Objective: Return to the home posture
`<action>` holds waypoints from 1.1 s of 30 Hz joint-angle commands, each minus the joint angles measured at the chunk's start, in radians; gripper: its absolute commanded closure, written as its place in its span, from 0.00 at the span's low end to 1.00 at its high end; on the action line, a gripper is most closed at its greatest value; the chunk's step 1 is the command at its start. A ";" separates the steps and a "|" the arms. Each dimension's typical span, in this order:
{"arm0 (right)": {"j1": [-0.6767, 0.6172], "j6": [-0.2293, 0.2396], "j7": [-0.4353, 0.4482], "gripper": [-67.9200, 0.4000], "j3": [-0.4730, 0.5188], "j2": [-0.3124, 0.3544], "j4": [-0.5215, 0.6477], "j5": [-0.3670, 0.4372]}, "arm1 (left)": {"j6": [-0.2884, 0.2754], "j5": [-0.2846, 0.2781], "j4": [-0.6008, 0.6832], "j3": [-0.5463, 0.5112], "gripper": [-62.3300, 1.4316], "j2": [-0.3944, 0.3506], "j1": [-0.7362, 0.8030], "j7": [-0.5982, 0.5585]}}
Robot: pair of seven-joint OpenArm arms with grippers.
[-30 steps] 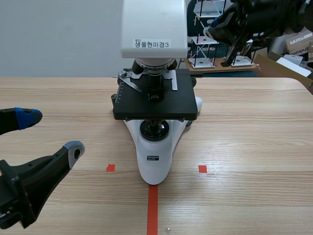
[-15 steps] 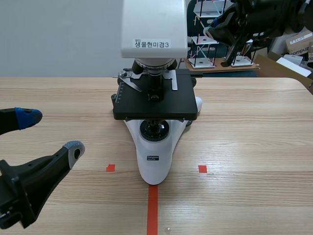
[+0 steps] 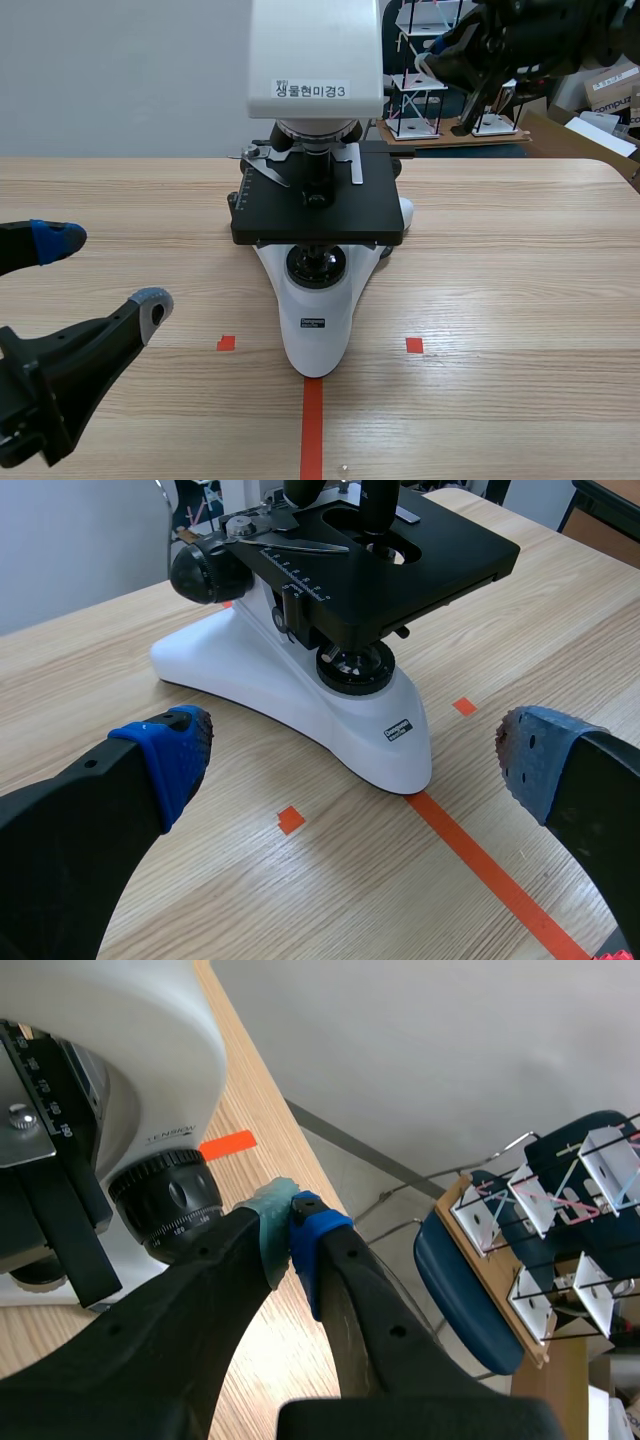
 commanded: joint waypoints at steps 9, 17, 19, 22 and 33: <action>-0.221 -0.123 0.061 0.40 0.209 0.094 0.130 0.003 | -0.002 -0.010 0.012 -0.003 0.03 0.000 -0.001 -0.014; -0.676 -0.286 0.144 0.01 0.560 0.082 0.275 0.006 | -0.002 -0.009 0.012 -0.003 0.03 0.000 -0.001 -0.014; -0.792 -0.296 0.177 0.00 0.649 0.058 0.303 0.008 | -0.002 -0.009 0.012 -0.003 0.03 0.000 -0.001 -0.014; -0.956 -0.296 0.227 0.00 0.774 0.001 0.341 0.007 | -0.002 -0.009 0.012 -0.003 0.03 0.000 -0.001 -0.014; -1.403 -0.295 0.332 0.00 0.979 -0.169 0.531 0.007 | -0.002 -0.010 0.012 -0.003 0.03 0.000 -0.001 -0.014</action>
